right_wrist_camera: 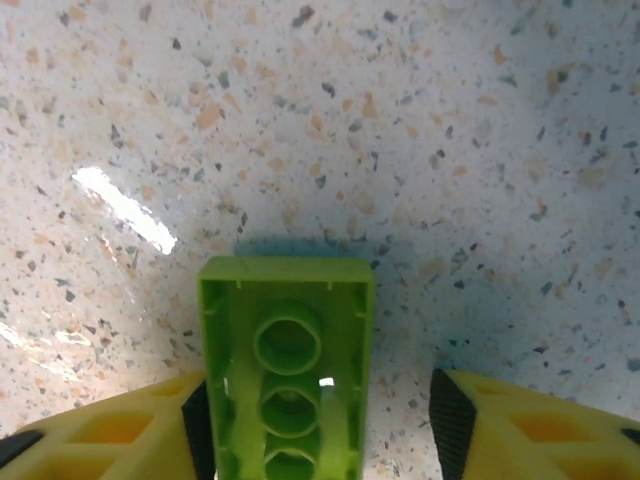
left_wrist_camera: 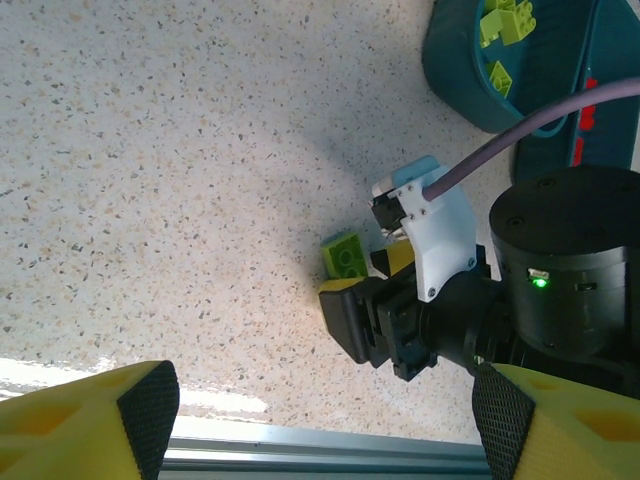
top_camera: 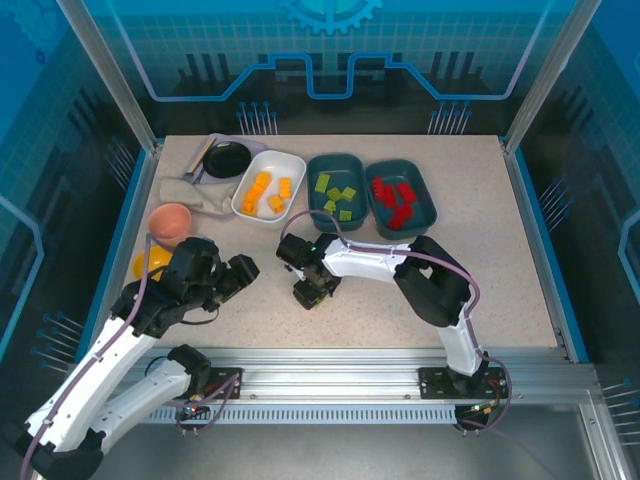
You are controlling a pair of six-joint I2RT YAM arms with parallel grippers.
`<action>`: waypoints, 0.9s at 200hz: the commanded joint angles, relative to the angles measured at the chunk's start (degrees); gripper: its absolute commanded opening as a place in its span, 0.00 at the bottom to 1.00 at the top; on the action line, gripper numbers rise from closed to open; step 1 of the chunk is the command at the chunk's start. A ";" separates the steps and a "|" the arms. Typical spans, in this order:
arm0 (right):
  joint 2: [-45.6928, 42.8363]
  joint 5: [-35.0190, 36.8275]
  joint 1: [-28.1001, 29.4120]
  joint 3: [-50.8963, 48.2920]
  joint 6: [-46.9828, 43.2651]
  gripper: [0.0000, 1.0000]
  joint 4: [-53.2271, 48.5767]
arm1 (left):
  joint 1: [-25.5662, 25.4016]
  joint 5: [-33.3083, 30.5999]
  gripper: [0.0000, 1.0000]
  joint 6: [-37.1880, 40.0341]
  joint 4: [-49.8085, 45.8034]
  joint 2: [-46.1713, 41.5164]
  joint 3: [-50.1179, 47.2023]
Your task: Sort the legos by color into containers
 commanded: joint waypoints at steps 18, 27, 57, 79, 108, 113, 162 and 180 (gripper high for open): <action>1.95 1.22 0.00 1.16 1.44 0.40 -1.56 | -0.27 -0.40 0.81 -1.17 0.61 -0.27 -1.38; 1.63 1.59 -0.03 0.94 1.57 0.37 -1.43 | -0.26 -0.25 0.81 -1.17 1.09 -0.02 -1.48; -1.93 3.32 -0.44 1.90 1.66 0.32 -1.90 | -0.27 1.43 0.81 -0.63 4.80 1.66 -1.66; -6.28 4.66 -3.21 5.43 2.14 0.32 -4.15 | -0.25 2.92 0.81 0.72 7.96 5.22 0.49; -8.21 2.78 -10.74 11.78 3.53 0.32 -5.16 | -0.27 4.71 0.81 2.72 13.19 12.32 4.48; -7.68 1.92 -12.42 13.23 4.11 0.32 -5.16 | -0.27 5.19 0.81 2.98 14.08 13.82 5.16; 7.11 -7.80 -24.47 34.70 12.64 0.30 -5.49 | 4.21 12.24 0.81 3.08 24.35 28.51 13.29; 14.08 -10.26 -27.24 45.52 19.75 0.30 -6.03 | 5.32 13.22 0.81 4.76 25.01 33.92 18.35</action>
